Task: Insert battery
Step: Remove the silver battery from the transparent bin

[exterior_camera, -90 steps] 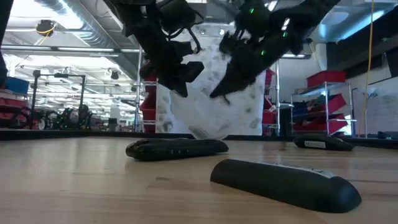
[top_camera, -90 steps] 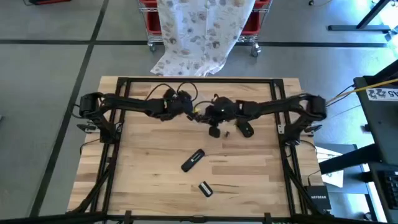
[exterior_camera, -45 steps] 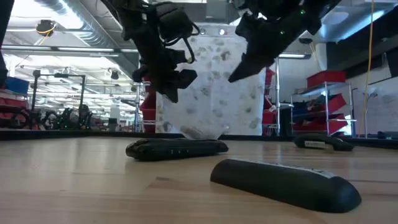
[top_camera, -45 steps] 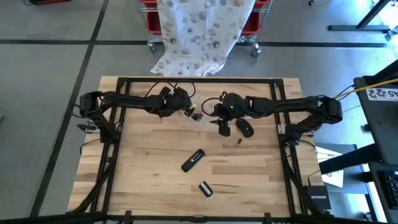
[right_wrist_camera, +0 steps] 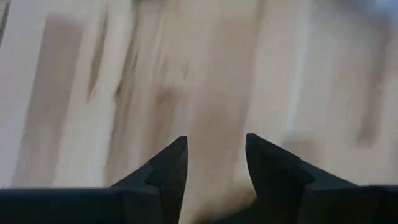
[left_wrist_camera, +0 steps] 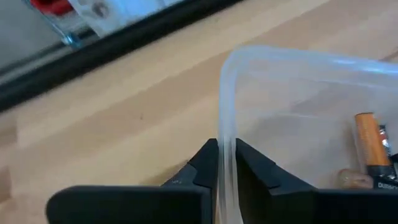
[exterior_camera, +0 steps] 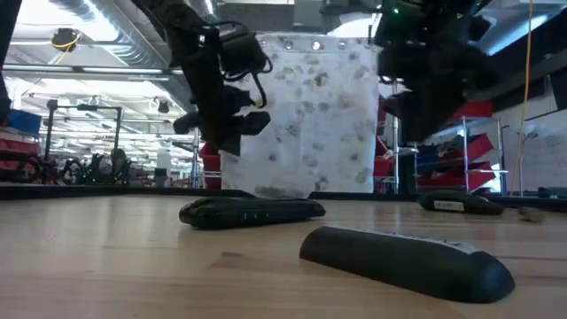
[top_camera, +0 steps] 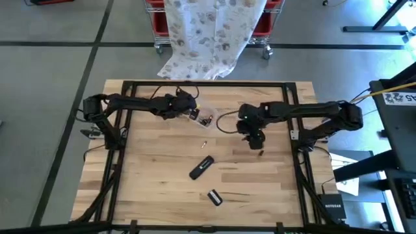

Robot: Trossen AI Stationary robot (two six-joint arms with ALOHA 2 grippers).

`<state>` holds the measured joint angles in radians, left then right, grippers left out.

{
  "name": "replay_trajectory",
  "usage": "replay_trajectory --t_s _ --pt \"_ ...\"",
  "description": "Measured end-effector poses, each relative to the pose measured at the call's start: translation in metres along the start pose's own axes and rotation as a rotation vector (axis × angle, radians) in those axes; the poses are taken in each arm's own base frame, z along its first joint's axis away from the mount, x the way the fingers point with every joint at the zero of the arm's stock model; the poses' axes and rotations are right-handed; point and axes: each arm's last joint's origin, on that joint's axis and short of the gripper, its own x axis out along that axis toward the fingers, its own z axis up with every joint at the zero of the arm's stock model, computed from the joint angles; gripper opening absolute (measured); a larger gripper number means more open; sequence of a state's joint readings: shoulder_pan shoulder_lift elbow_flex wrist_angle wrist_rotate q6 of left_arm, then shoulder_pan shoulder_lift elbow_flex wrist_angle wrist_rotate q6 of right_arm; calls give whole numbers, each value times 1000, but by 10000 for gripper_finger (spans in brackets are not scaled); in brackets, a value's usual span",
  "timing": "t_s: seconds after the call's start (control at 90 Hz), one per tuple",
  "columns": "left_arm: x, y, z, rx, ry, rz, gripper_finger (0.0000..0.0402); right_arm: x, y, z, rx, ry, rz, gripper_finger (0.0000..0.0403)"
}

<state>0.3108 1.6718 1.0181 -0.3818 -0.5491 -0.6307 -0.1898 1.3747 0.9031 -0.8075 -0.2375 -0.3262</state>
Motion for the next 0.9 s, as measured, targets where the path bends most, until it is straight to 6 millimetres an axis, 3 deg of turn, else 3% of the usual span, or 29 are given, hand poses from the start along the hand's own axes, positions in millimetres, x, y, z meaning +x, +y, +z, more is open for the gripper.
replay_trajectory --t_s 0.167,0.322,0.456,0.611,0.9 --pt "2 2 -4 -2 9 2 27 0 13 -24 -110 214 157 184" --pt "3 0 -5 37 49 -58 28 12 27 -44 -151 241 308 221" --pt "3 -1 -5 75 58 -77 29 31 43 -63 -262 289 359 226" --pt "4 -1 -3 104 75 -137 38 47 56 -72 -381 325 256 210" --pt "8 5 1 76 106 -151 107 55 75 -74 -481 367 193 196"
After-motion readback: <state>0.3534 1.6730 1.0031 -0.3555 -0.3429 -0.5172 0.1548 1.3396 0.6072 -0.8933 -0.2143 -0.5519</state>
